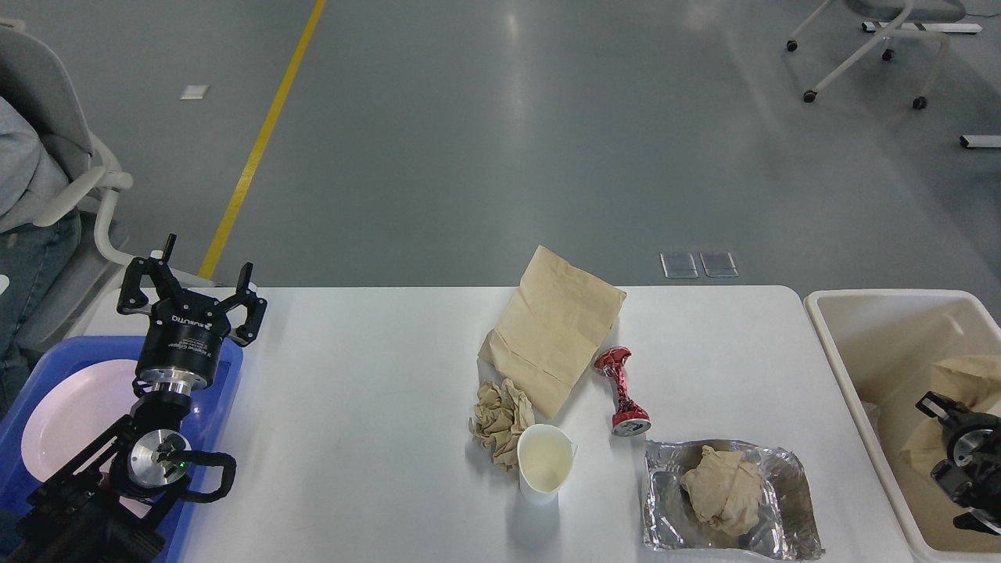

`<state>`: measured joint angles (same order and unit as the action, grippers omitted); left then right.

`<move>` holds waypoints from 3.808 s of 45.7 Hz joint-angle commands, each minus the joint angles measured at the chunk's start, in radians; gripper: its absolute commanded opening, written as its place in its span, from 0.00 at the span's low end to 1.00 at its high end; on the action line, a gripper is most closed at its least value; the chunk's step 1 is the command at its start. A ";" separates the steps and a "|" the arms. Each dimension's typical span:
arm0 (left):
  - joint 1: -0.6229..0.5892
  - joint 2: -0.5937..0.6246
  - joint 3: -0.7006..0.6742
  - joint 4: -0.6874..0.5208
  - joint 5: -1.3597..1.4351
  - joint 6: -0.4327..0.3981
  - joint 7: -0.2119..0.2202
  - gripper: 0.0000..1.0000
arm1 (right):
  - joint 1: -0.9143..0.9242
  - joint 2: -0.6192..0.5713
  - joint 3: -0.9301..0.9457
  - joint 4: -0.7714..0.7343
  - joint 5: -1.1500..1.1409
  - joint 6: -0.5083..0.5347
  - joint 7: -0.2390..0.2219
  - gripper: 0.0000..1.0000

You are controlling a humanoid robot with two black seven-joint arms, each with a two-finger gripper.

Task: Tidy desktop
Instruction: 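Lower the bag into the white bin and open the right gripper, then raise the right gripper and swing it toward the crumpled paper bag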

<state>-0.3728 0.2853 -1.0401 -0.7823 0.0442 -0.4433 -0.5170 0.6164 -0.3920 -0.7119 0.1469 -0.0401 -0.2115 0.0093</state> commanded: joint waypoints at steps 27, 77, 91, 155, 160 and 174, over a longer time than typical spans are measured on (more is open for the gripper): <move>0.000 0.000 0.000 0.000 0.000 0.000 0.000 0.96 | -0.007 0.030 0.023 0.016 0.008 -0.037 0.001 1.00; 0.000 0.000 0.002 0.000 0.000 0.000 0.000 0.96 | 1.054 -0.200 -0.360 0.715 -0.294 0.725 -0.049 1.00; 0.000 0.000 0.002 0.000 0.000 0.000 0.000 0.96 | 1.589 -0.076 -0.440 1.002 -0.281 1.164 -0.049 1.00; 0.000 0.000 0.002 0.000 0.000 0.000 0.000 0.96 | 1.326 0.496 -0.205 0.841 0.313 0.752 -0.061 0.99; 0.000 0.000 0.002 0.000 0.000 0.000 0.000 0.96 | 1.200 0.550 -0.201 0.745 0.322 0.680 -0.072 0.97; 0.000 0.000 0.000 0.000 0.000 0.000 -0.002 0.96 | 0.918 0.598 -0.156 0.619 0.287 0.318 -0.092 0.94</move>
<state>-0.3727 0.2853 -1.0391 -0.7823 0.0443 -0.4433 -0.5169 1.5808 0.2059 -0.8945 0.7705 0.2639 0.2022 -0.0812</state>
